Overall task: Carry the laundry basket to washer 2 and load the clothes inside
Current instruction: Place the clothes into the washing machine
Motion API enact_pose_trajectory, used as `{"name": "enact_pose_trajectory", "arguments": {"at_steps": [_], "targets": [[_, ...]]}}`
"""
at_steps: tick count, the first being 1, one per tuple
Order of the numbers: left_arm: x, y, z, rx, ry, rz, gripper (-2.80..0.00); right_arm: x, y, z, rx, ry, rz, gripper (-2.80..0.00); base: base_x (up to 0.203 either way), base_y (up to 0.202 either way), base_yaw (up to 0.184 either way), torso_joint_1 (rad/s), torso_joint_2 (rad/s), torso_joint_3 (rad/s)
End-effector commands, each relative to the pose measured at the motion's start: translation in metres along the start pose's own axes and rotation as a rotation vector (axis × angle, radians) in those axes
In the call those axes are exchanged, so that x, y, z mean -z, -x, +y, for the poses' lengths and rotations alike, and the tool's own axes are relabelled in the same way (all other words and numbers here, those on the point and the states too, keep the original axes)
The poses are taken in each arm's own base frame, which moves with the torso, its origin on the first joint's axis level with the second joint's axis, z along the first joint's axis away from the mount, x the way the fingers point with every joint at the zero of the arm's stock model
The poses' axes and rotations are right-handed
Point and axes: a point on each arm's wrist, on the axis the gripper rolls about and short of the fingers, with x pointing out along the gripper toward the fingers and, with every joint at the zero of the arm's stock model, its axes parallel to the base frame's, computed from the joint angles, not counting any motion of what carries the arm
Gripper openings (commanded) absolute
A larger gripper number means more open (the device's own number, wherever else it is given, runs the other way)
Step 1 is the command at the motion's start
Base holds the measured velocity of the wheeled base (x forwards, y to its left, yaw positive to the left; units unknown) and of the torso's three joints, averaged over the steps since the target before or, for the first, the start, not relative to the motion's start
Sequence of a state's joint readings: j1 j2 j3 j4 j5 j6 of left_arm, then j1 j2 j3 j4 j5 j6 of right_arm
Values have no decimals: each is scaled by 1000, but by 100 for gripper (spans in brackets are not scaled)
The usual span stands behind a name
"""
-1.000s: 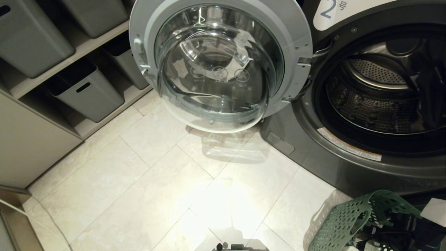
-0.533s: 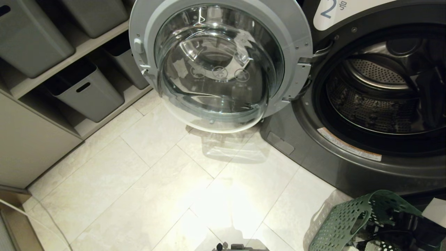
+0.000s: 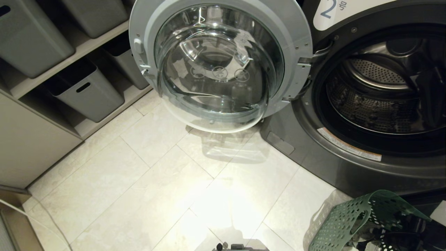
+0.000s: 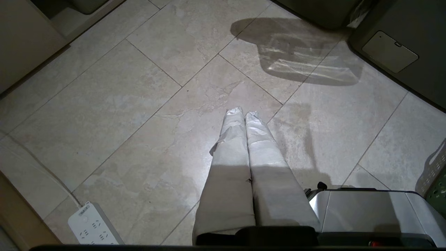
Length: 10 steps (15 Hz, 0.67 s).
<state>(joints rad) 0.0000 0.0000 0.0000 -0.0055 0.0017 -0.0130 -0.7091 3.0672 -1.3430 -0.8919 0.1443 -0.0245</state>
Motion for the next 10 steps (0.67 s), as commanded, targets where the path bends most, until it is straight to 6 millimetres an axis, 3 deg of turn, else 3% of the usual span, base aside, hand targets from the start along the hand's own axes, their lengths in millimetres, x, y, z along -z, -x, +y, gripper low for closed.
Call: {"name": "enact_pose_trajectory", "arguments": {"at_steps": [1,2,3,10], "targets": [[0,0,0,0,1,-1,-280,0,0,0,-2,2,-3,0,0,0,0,0,0,0],[0,0,0,-1,1,0,-280,0,0,0,-2,4,-2,0,0,0,0,0,0,0],[0,0,0,-1,1,1,-280,0,0,0,-2,5,-2,-280,0,0,0,0,0,0],[0,0,0,0,1,1,-280,11,1,0,-10,-23,99,-280,0,0,0,0,0,0]]}}
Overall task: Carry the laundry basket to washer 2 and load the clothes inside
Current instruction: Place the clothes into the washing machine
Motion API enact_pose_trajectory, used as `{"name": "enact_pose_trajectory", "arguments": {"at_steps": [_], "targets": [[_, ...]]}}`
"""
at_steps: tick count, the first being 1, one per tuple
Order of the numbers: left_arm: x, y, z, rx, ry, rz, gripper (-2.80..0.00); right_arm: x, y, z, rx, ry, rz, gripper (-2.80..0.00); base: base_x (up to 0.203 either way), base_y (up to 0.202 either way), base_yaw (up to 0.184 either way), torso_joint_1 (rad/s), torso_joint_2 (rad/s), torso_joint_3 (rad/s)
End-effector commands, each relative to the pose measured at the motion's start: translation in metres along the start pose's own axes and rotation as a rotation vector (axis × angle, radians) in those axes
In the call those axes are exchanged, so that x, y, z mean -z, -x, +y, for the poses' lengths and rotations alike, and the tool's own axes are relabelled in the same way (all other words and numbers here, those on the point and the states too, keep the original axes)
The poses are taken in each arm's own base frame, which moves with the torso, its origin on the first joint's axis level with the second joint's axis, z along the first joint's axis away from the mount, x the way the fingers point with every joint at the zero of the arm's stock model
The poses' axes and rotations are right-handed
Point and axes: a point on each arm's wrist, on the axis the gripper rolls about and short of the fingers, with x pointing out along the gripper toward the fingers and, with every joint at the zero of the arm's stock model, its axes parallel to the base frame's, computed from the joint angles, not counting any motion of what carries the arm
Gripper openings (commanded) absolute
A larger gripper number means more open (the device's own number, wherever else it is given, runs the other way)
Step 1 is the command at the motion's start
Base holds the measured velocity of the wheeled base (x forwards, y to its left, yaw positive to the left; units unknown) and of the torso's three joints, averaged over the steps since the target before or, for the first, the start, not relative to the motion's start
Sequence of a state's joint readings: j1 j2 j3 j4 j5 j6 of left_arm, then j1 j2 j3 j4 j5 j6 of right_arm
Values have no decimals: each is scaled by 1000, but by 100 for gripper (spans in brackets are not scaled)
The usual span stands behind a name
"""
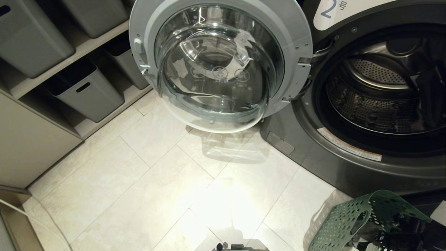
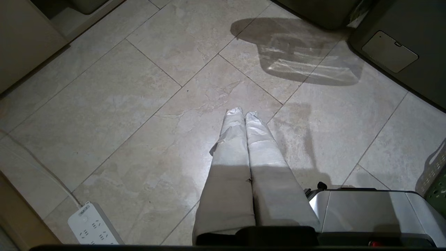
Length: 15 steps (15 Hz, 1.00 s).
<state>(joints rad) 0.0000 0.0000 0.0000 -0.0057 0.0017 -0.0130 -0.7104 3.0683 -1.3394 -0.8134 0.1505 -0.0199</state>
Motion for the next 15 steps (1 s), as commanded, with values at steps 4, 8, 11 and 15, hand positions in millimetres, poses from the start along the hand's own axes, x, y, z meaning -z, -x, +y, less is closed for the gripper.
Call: {"name": "enact_pose_trajectory", "arguments": {"at_steps": [4,8,11,15], "targets": [[0,0,0,0,1,1,-280,7,0,0,-8,-17,67,-280,0,0,0,0,0,0],[0,0,0,-1,1,2,-280,11,4,1,-8,-19,82,-280,0,0,0,0,0,0],[0,0,0,0,1,3,-280,8,26,4,-21,-25,108,-280,0,0,0,0,0,0],[0,0,0,0,1,3,-280,1,82,19,-116,-18,163,-280,0,0,0,0,0,0]]}}
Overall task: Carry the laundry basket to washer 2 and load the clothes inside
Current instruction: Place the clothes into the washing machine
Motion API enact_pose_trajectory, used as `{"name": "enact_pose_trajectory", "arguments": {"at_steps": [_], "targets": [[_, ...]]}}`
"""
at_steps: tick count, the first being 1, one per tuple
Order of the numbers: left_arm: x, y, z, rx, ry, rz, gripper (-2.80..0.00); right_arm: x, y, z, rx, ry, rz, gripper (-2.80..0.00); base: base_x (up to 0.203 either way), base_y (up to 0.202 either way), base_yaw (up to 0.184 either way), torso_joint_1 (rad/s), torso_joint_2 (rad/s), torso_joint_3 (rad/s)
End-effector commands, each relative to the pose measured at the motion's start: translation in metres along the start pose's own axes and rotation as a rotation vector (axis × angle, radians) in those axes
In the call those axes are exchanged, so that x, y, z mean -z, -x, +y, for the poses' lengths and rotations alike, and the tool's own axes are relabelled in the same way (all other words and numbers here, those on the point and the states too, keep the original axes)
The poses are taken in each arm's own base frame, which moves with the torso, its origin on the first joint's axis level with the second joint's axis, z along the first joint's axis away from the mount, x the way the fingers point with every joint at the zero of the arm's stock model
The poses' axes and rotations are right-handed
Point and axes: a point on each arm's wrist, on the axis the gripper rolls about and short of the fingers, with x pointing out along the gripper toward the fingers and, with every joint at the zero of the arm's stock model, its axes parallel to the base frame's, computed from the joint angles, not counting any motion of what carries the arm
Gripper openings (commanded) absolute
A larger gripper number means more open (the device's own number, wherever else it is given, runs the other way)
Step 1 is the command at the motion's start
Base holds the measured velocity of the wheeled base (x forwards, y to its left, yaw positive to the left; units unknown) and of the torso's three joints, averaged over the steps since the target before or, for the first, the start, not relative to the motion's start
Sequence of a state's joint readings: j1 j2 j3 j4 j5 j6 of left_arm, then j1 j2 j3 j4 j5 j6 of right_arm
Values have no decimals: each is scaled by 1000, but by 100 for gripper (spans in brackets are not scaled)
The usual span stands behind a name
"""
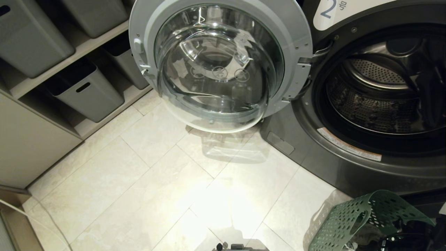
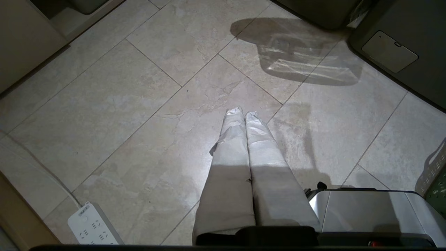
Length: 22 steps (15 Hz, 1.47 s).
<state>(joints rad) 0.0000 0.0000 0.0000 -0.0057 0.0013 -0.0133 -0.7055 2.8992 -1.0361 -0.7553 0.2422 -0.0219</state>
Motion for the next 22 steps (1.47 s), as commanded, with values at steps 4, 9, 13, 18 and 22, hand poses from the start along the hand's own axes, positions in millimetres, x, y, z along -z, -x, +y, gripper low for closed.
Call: {"name": "enact_pose_trajectory", "arguments": {"at_steps": [4,9,13,18,22], "targets": [[0,0,0,-2,0,1,-280,4,65,20,-30,20,42,-280,0,0,0,0,0,0],[0,0,0,0,0,1,-280,14,115,35,-38,30,65,-280,0,0,0,0,0,0],[0,0,0,-1,0,2,-280,18,160,49,-68,65,36,-280,0,0,0,0,0,0],[0,0,0,0,0,1,-280,37,219,64,-111,145,-6,-280,0,0,0,0,0,0],[0,0,0,-2,0,1,-280,45,255,75,-234,264,-105,-280,0,0,0,0,0,0]]}}
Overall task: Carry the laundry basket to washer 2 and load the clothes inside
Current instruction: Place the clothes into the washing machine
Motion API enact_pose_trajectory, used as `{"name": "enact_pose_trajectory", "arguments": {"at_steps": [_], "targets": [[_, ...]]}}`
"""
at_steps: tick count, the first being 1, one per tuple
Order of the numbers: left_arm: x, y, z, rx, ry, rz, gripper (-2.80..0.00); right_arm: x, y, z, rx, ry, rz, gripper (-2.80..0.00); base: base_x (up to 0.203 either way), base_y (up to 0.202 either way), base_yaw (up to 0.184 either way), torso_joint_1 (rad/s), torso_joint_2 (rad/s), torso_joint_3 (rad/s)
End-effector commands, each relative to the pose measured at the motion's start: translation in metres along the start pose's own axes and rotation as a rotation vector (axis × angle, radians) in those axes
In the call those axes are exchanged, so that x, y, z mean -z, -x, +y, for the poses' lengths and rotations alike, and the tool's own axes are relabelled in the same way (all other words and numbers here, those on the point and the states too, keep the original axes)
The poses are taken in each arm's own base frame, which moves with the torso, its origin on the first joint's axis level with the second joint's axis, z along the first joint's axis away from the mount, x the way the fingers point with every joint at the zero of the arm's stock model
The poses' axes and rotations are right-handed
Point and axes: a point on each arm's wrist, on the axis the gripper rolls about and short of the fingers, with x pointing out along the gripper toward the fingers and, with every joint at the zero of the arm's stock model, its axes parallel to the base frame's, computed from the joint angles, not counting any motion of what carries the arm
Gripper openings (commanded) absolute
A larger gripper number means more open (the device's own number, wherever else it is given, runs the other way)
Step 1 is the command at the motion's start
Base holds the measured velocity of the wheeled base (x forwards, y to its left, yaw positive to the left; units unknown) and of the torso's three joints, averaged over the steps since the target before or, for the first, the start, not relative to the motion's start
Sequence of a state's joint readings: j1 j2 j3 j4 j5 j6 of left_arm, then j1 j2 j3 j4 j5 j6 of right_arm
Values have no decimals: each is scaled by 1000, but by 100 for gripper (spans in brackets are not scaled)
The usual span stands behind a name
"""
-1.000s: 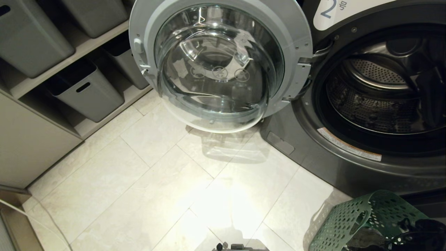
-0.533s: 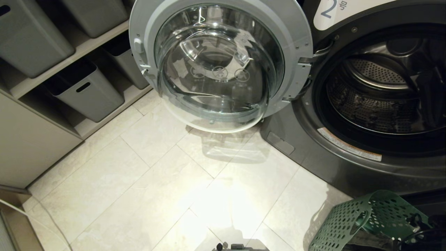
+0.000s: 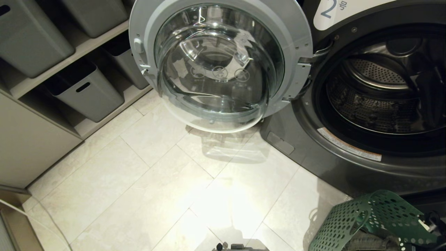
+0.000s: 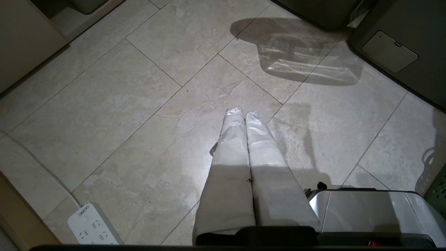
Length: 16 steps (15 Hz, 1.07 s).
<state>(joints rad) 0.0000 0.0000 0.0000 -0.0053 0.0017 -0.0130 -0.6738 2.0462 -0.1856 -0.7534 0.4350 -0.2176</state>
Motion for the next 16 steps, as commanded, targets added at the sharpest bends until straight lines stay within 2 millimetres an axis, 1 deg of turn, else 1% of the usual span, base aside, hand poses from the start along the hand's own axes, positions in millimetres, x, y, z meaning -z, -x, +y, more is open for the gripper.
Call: {"name": "enact_pose_trajectory", "arguments": {"at_steps": [1,3,6,10,13,16], "targets": [[0,0,0,0,1,1,-280,-8,25,12,-42,75,-122,-280,0,0,0,0,0,0],[0,0,0,0,1,1,-280,-13,39,19,-69,122,-195,-280,0,0,0,0,0,0],[0,0,0,-1,1,1,-280,-20,64,30,-57,193,-319,-280,0,0,0,0,0,0],[0,0,0,0,1,1,-280,-23,98,47,-29,284,-472,-280,0,0,0,0,0,0],[0,0,0,0,1,1,-280,-31,119,66,-44,393,-595,-280,0,0,0,0,0,0],[0,0,0,-1,1,1,-280,-48,142,89,-81,517,-732,-280,0,0,0,0,0,0]]}}
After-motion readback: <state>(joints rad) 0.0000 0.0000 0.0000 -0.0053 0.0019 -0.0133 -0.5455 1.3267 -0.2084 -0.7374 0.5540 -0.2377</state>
